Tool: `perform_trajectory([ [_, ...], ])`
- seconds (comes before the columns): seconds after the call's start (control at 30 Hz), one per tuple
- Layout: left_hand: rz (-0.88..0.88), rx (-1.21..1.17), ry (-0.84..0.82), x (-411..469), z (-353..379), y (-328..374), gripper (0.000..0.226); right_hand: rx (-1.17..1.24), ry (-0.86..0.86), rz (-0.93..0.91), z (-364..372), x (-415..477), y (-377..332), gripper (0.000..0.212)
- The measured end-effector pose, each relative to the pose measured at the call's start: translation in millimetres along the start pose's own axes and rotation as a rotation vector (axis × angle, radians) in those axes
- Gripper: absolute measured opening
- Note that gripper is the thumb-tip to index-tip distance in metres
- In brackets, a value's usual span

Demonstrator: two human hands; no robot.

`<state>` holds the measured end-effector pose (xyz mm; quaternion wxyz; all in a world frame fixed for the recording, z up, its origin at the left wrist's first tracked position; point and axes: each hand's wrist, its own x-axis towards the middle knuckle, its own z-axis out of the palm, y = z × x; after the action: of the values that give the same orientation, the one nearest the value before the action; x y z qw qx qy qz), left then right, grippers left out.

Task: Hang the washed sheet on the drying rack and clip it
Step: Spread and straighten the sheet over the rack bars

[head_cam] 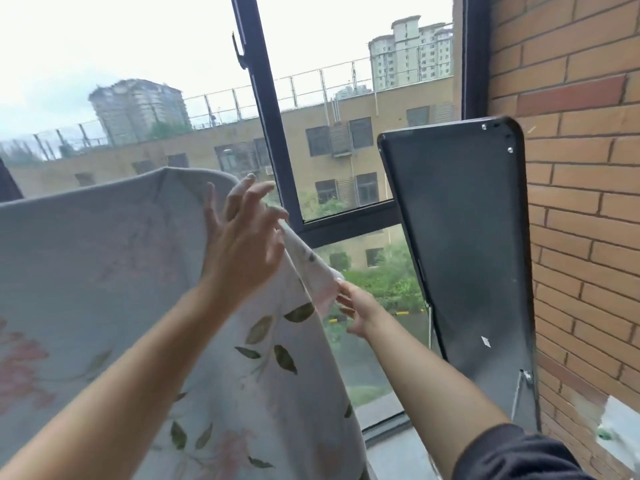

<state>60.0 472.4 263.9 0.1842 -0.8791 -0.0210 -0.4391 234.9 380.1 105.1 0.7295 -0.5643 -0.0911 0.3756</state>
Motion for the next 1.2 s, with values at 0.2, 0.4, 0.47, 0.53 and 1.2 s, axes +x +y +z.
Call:
perform_trajectory([
  [0.2,-0.161,0.255,-0.099,41.7,1.3,-12.2,0.018,-0.050,-0.088,0.059,-6.9,14.6,-8.2,0.062],
  [0.4,-0.150,0.424,-0.112,43.1,-3.4,-13.5,0.027,0.177,-0.148,-0.098,-7.6,18.7,-11.7,0.015],
  [0.47,-0.140,0.428,-0.107,42.1,-4.1,-15.5,0.027,0.213,-0.121,-0.145,-23.3,14.3,-29.7,0.012],
  [0.53,-0.113,0.419,-0.102,41.5,-3.9,-18.6,0.028,0.250,-0.039,-0.241,-47.2,5.3,-64.7,0.011],
  [1.2,0.042,0.011,-0.034,63.9,-22.4,-36.5,0.027,-0.395,-0.186,-0.161,-101.0,-134.1,-209.8,0.017],
])
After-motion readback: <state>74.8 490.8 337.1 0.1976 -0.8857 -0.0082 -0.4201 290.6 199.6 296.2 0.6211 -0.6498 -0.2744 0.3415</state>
